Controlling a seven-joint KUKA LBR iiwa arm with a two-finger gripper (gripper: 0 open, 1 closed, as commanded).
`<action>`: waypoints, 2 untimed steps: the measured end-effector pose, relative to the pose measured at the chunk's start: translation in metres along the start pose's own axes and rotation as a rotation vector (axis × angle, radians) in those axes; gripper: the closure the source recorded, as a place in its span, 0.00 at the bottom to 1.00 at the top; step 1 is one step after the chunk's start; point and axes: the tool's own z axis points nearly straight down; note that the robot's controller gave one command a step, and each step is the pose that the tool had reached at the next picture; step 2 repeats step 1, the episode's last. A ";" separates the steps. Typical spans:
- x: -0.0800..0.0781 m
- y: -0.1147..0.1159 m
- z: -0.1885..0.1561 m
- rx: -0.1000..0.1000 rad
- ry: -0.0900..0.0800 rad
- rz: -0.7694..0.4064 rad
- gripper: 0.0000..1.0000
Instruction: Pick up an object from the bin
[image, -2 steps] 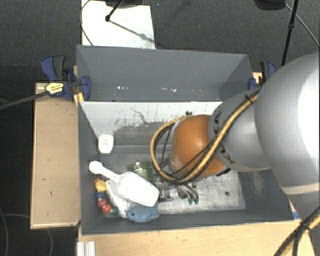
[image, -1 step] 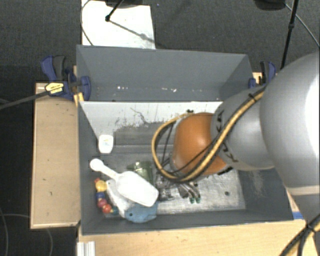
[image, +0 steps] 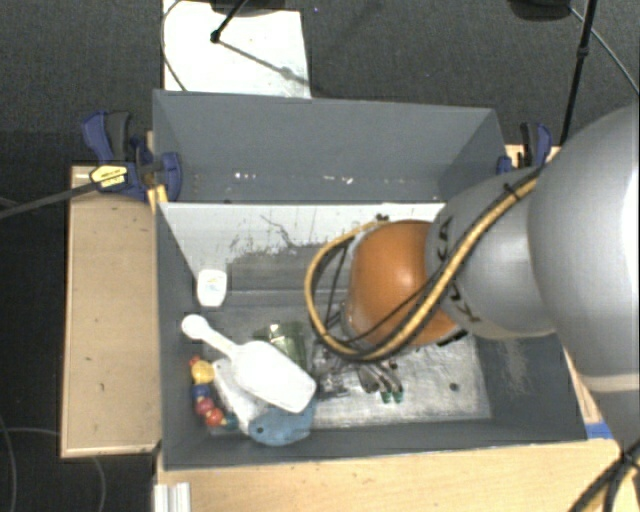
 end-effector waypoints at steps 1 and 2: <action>0.000 0.000 -0.004 0.000 -0.001 0.000 1.00; 0.000 0.000 -0.004 0.000 -0.001 0.000 1.00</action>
Offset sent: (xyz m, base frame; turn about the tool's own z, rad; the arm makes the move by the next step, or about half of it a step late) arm 0.0003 -0.0002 0.0300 0.0000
